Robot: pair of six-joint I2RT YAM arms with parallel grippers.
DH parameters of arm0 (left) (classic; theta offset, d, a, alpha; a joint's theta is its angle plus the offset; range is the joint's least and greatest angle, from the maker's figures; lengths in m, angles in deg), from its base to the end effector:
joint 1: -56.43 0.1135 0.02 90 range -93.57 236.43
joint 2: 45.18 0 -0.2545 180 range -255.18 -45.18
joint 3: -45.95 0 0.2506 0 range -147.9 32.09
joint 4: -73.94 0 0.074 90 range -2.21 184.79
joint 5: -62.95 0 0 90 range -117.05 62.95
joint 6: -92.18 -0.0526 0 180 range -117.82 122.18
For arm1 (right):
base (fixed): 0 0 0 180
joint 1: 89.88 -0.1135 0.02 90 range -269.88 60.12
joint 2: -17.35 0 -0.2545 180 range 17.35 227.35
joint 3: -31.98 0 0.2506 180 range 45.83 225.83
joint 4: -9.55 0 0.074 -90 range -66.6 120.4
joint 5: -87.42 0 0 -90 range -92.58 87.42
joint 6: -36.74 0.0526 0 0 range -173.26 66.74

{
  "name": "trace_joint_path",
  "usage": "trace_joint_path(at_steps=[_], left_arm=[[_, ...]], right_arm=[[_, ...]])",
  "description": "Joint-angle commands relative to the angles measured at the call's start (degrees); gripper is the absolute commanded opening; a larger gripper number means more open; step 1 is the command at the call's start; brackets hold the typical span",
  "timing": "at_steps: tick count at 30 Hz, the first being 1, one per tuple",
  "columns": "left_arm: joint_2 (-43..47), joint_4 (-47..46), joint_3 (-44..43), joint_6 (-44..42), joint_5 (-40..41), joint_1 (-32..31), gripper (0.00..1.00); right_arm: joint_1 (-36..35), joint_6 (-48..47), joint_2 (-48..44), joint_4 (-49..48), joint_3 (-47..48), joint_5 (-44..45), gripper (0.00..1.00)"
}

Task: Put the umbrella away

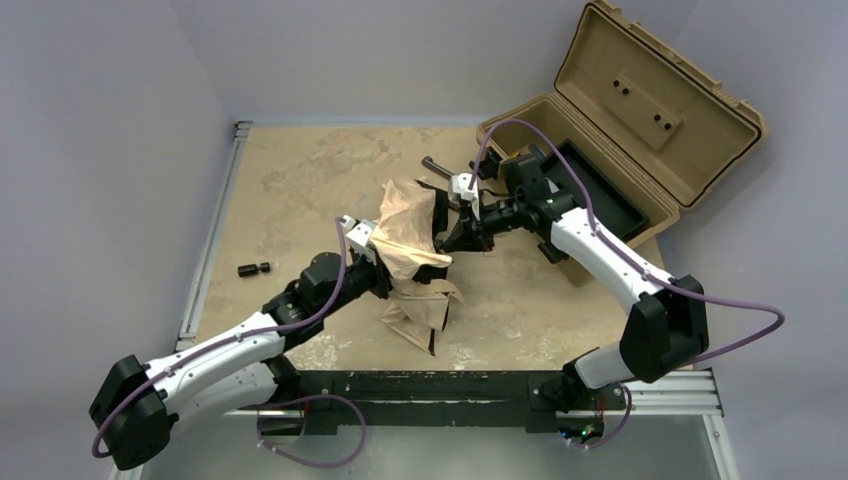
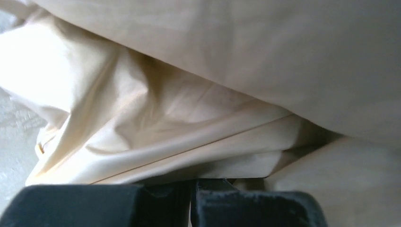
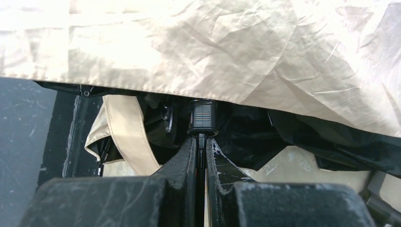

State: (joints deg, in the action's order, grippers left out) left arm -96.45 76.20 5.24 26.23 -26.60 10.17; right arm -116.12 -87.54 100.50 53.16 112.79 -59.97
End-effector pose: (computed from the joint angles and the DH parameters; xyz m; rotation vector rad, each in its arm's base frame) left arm 0.1597 -0.1663 0.2380 0.3564 1.8466 -0.8581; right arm 0.2595 0.1773 0.2824 -1.4577 1.5772 1.0855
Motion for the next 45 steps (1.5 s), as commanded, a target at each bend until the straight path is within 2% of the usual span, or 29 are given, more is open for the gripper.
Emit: trace_joint_path(at_steps=[1, 2, 5, 9, 12, 14, 18, 21, 24, 29, 33, 37, 40, 45], left_arm=[[1.4, -1.8, 5.5, 2.7, -1.8, 0.2, 0.0], [1.6, 0.0, 6.6, 4.2, -1.8, 0.2, 0.02], [2.0, 5.4, 9.2, 7.4, -3.4, 0.2, 0.23], [7.5, 10.6, 12.6, 12.3, -4.5, 0.2, 0.42], [14.8, 21.7, 11.6, 15.9, -3.4, 0.2, 0.56], [19.6, 29.0, 9.6, 17.6, -4.2, 0.2, 0.6], [28.1, 42.5, 4.6, 19.1, -5.4, 0.2, 0.61], [32.9, 47.8, 0.3, 17.1, -8.0, 0.2, 0.61], [35.4, 47.2, -4.4, 13.0, -13.5, 0.1, 0.61], [30.5, 46.6, -12.3, -0.2, -17.9, 0.1, 0.6], [21.0, 42.9, -16.4, -6.2, -20.8, 0.1, 0.47], [10.9, 37.8, -18.5, -8.5, -24.9, -0.6, 0.23], [4.8, 35.8, -19.0, -9.5, -26.6, -0.9, 0.1], [-4.1, 36.8, -20.4, -13.4, -18.0, -0.8, 0.05]], right_arm=[[-1.0, -11.2, 1.0, 8.6, 2.3, -0.7, 0.0], [-1.0, -14.4, 2.8, 9.3, 1.5, -0.1, 0.0], [-0.6, -20.5, 9.2, 14.2, 1.6, 2.5, 0.0], [0.4, -16.8, 10.7, 9.5, -0.3, 6.6, 0.0], [0.5, -14.0, 10.7, 5.7, -1.3, 12.1, 0.0], [0.8, -13.6, 11.3, 5.1, -1.7, 13.6, 0.0], [1.8, -14.6, 11.6, 5.5, -1.8, 10.7, 0.0], [1.8, -14.4, 12.0, 5.2, -1.3, 9.8, 0.0], [1.8, -14.7, 12.5, 6.1, -0.8, 8.8, 0.0], [1.8, -14.8, 12.2, 6.2, -0.9, 7.8, 0.0], [1.8, -15.0, 11.7, 7.0, -0.6, 6.6, 0.0], [2.2, -15.1, 11.2, 7.2, -0.5, 6.0, 0.0], [2.5, -15.4, 11.2, 7.6, -0.4, 5.4, 0.0], [2.6, -16.8, 11.1, 9.1, -0.3, 4.5, 0.0]])
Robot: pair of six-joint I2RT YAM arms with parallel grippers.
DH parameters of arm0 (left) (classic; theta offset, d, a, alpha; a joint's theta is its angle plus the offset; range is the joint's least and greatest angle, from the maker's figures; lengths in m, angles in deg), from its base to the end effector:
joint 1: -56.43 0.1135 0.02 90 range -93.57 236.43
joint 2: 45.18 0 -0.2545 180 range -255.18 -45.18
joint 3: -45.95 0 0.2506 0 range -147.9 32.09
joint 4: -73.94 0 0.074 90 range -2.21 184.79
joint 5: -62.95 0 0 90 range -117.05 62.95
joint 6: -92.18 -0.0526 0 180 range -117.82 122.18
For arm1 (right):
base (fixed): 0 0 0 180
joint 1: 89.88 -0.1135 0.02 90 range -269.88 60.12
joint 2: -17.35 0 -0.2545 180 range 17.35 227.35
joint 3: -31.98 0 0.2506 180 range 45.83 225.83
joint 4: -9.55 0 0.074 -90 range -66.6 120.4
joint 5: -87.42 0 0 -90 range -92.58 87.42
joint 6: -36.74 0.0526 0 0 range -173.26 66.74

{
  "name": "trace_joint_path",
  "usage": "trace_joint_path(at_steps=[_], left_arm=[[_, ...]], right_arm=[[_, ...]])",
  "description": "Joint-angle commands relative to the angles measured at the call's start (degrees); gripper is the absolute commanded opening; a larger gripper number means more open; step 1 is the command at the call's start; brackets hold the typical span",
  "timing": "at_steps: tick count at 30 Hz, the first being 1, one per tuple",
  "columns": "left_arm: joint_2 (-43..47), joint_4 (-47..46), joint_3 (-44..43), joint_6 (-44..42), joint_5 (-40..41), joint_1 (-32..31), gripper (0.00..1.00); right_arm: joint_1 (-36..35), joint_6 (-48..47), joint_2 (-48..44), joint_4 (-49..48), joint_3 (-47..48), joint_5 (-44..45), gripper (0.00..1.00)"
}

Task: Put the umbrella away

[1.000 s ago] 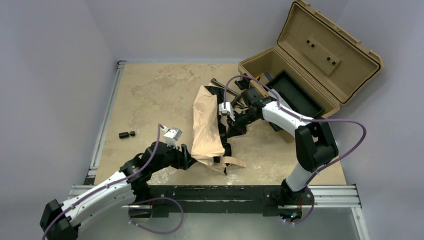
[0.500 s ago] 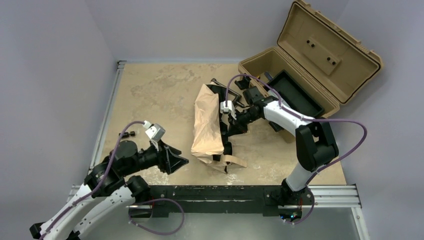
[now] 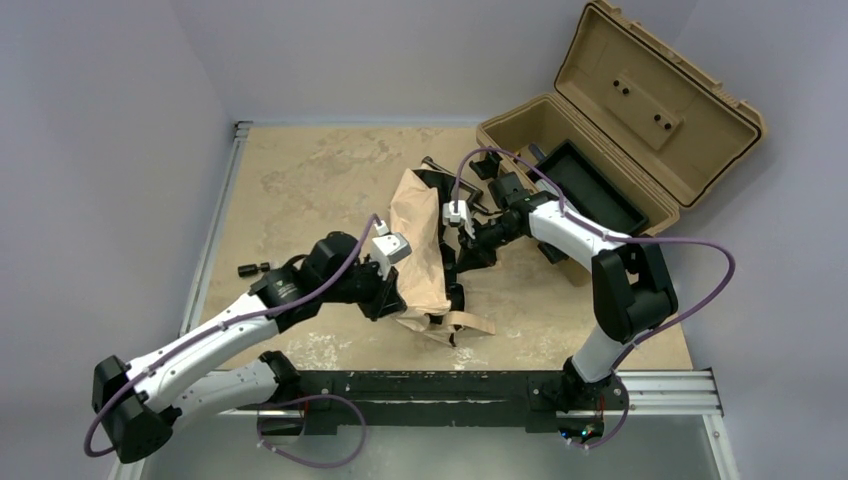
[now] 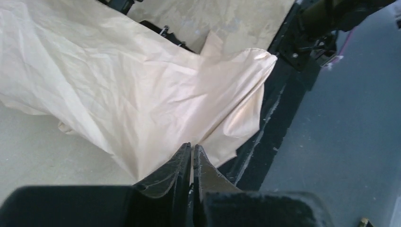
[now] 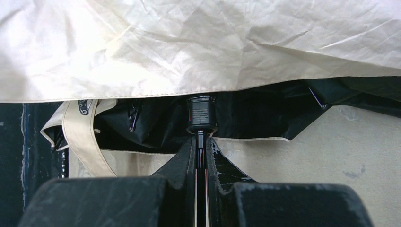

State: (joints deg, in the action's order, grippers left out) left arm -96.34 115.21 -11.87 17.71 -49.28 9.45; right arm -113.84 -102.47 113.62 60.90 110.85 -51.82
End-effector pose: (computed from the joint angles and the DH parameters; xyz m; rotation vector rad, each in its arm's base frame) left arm 0.1289 -0.1673 0.2711 0.8534 2.1541 -1.0148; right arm 0.2819 0.1689 0.1906 -1.6153 1.8259 0.9866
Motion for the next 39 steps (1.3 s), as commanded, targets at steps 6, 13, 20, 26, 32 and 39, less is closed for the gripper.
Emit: trace_joint_path(at_steps=[6, 13, 20, 26, 32, 39], left_arm=[[-18.5, -8.0, -6.8, -5.1, 11.9, 0.0, 0.04], [-34.9, -14.9, -8.4, -1.3, 20.3, 0.2, 0.0], [-32.9, -18.9, -10.1, 1.4, 24.7, 0.6, 0.0], [-17.7, -15.0, -12.5, 1.6, 26.3, 0.6, 0.26], [-3.5, -9.0, -7.2, 1.8, 16.1, 0.6, 0.38], [-0.6, -10.8, 3.6, 2.0, 4.6, -9.0, 0.02]], right_arm=[[0.2, -4.0, -2.4, 3.8, 1.7, -5.2, 0.0], [0.3, -6.7, -3.2, 6.8, 1.2, -7.4, 0.0], [0.3, -3.5, -3.5, 3.8, 0.8, -6.5, 0.0], [0.3, -3.4, -4.3, 4.1, 1.4, -6.8, 0.0], [0.4, -3.5, -4.4, 4.1, 1.6, -6.8, 0.0], [0.4, -3.7, -3.8, 4.4, 1.6, -6.9, 0.0]])
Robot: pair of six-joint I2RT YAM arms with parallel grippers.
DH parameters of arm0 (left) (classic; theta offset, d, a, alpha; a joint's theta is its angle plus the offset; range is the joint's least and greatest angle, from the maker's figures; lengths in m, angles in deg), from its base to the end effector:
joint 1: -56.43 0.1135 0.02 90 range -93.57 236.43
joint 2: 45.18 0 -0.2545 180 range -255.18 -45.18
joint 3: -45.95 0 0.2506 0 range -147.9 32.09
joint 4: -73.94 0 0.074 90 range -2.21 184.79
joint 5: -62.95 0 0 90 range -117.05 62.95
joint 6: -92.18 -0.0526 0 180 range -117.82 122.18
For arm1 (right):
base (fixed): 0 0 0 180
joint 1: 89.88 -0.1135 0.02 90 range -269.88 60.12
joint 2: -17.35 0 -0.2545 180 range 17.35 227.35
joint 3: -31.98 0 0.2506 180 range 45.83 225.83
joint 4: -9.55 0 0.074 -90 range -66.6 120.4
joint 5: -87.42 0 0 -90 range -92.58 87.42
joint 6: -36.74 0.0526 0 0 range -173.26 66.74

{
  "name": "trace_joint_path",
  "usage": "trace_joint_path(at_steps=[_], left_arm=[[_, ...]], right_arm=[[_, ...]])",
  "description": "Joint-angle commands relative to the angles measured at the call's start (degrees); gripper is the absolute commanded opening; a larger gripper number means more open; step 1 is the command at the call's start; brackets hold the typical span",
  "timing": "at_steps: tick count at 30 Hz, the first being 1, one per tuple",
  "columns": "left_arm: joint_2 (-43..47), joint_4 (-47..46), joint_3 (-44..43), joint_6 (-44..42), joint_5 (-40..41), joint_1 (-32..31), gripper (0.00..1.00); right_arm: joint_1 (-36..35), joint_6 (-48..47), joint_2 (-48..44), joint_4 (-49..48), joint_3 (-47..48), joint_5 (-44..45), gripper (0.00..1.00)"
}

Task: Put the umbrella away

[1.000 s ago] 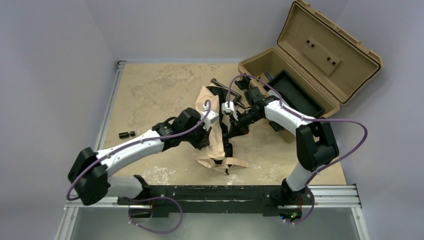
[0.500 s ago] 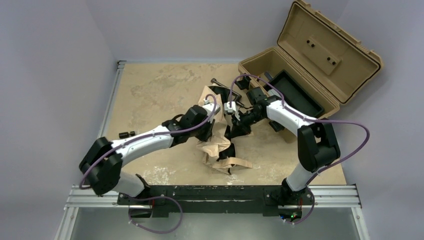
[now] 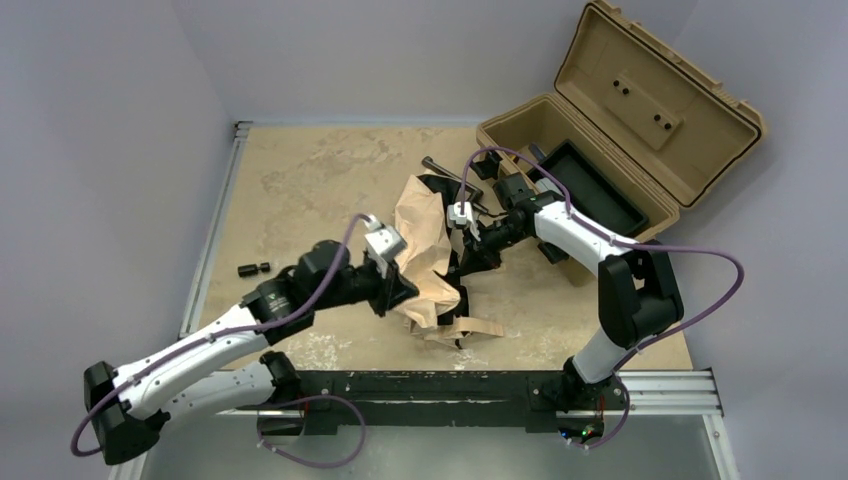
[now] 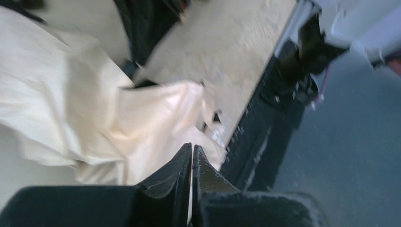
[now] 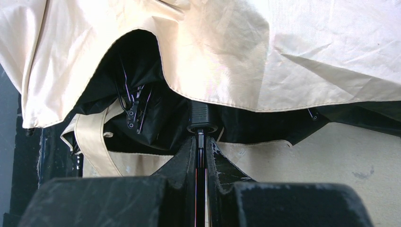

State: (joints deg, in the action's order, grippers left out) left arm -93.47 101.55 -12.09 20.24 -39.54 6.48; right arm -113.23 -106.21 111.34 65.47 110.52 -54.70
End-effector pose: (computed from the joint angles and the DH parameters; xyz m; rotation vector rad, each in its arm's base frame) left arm 0.1309 -0.1734 0.3075 0.7025 1.8786 -0.9958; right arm 0.2711 0.1623 0.1999 -1.6421 1.7773 1.0393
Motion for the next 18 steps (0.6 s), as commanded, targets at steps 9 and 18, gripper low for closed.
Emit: trace_joint_path(at_steps=[9, 18], left_arm=[[-18.6, -1.4, 0.3, -3.2, 1.9, -5.2, 0.0], [-37.9, -4.4, -6.2, -2.3, 12.1, -0.3, 0.0]], right_arm=[[-0.3, -0.3, -1.8, 0.4, 1.2, -4.1, 0.0], [-0.3, -0.9, -2.4, 1.1, 1.0, -4.9, 0.0]])
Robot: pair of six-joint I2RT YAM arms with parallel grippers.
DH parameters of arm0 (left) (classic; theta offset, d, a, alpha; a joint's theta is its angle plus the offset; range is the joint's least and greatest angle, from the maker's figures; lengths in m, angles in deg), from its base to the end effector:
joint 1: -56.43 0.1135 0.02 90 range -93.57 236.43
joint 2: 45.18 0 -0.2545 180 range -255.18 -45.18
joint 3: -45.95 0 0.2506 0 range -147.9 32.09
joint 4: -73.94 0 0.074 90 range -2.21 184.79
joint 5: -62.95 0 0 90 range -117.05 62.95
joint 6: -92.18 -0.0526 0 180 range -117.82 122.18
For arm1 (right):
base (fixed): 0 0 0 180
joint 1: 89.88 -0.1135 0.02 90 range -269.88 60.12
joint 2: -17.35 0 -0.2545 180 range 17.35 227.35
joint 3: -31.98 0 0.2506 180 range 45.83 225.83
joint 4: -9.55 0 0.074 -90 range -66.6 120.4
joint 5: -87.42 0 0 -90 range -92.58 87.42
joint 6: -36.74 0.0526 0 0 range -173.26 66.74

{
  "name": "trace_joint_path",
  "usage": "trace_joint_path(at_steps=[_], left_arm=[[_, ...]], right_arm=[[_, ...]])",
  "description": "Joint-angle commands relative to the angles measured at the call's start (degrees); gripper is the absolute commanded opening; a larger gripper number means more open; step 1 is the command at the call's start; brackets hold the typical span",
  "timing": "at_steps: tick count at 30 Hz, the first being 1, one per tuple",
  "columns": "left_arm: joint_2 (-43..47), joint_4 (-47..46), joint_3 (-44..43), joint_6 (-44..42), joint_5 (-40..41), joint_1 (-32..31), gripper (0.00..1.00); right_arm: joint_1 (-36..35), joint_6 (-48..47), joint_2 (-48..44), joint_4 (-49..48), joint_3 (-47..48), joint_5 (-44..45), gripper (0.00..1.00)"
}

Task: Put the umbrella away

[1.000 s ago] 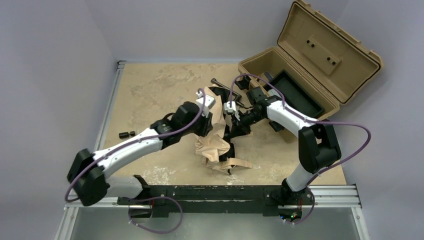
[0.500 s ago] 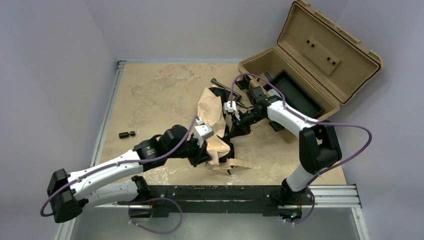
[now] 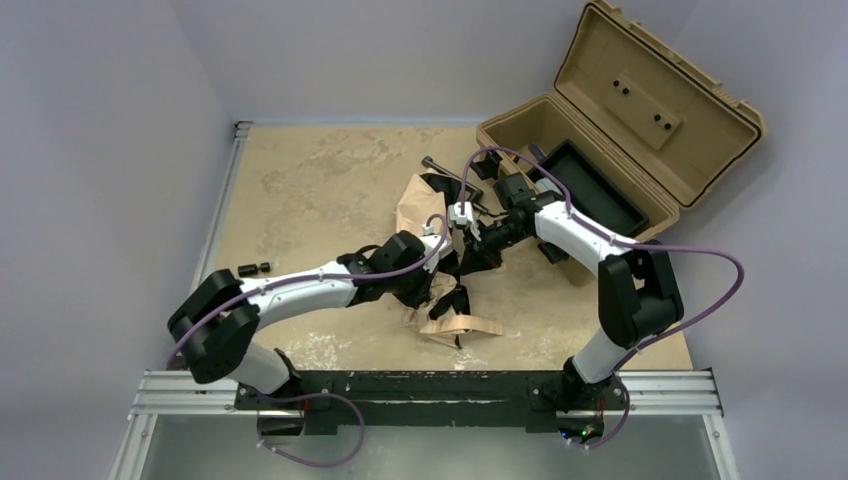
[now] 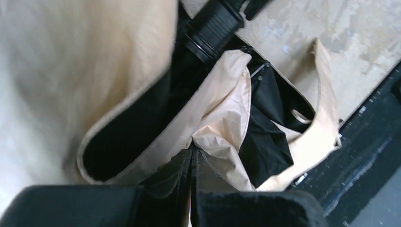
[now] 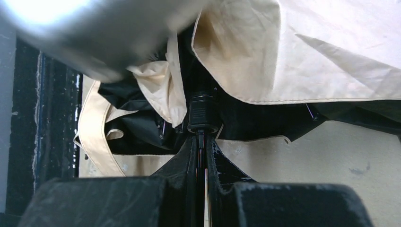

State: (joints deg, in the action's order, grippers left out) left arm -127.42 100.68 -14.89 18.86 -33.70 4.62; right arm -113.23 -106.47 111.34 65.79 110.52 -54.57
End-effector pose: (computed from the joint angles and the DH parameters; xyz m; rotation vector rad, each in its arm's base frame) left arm 0.1827 -0.2421 0.1802 0.8139 2.3857 -0.6634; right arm 0.2706 0.1620 0.1996 -1.6461 1.7793 1.0382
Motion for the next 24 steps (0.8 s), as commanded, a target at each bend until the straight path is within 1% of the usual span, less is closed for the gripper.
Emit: trace_joint_path(at_steps=[1, 4, 6, 7, 8, 9, 10, 11, 13, 14, 17, 18, 20, 22, 24], left_arm=[[-4.6, -3.9, -3.8, -0.9, 6.2, 1.7, 0.0], [-0.9, -5.0, -3.2, 0.7, 5.0, 1.5, 0.0], [5.2, -4.6, -2.4, 2.1, 5.4, 0.9, 0.08], [9.0, -3.8, -1.9, 2.8, 5.9, 0.7, 0.13], [14.3, -2.8, -1.5, 4.1, 6.2, 0.7, 0.24], [17.0, -1.9, -0.7, 4.8, 6.4, 0.7, 0.29], [22.5, -1.0, 0.4, 6.4, 6.4, 0.7, 0.41], [26.1, 0.1, 1.4, 7.7, 6.4, 0.7, 0.5], [33.4, 1.7, 4.3, 10.2, 6.4, 0.7, 0.62], [36.4, 2.5, 5.8, 11.7, 6.5, 0.7, 0.66], [43.3, 3.5, 10.7, 17.7, 5.0, 0.7, 0.68], [44.9, 2.9, 12.5, 20.5, 3.6, 0.7, 0.67], [47.1, -1.1, 17.0, 26.6, 0.9, -0.8, 0.65], [47.7, -6.1, 20.9, 31.5, 2.7, -5.7, 0.63], [46.2, -8.8, 22.6, 33.9, 8.2, -12.3, 0.62]], right_arm=[[-0.3, -0.5, -2.5, 0.6, 0.9, -4.9, 0.0], [-0.2, 0.0, -3.0, 0.3, 1.0, -4.5, 0.0], [-0.3, 0.4, -3.4, -0.1, 1.1, -4.4, 0.0], [-0.3, 0.7, -3.6, -0.2, 1.5, -4.4, 0.0], [-0.3, 1.1, -3.6, -0.2, 1.8, -4.4, 0.0], [-0.3, 1.7, -3.6, -0.4, 2.4, -4.2, 0.0], [-0.3, 2.4, -3.6, -0.7, 3.0, -4.1, 0.0], [-0.2, 3.7, -3.6, -1.3, 3.5, -3.9, 0.0], [-0.2, 5.9, -3.6, -2.7, 4.2, -3.7, 0.0], [-0.3, 7.1, -3.6, -3.4, 4.4, -3.6, 0.0], [-0.2, 10.3, -3.2, -5.4, 5.6, -3.6, 0.0], [-0.3, 11.5, -3.1, -5.9, 6.1, -3.7, 0.0], [-0.3, 14.1, -2.8, -7.1, 7.4, -3.9, 0.0], [-0.3, 16.9, -2.7, -8.1, 9.0, -4.6, 0.0], [-0.3, 20.8, -2.6, -9.5, 10.8, -4.7, 0.0]])
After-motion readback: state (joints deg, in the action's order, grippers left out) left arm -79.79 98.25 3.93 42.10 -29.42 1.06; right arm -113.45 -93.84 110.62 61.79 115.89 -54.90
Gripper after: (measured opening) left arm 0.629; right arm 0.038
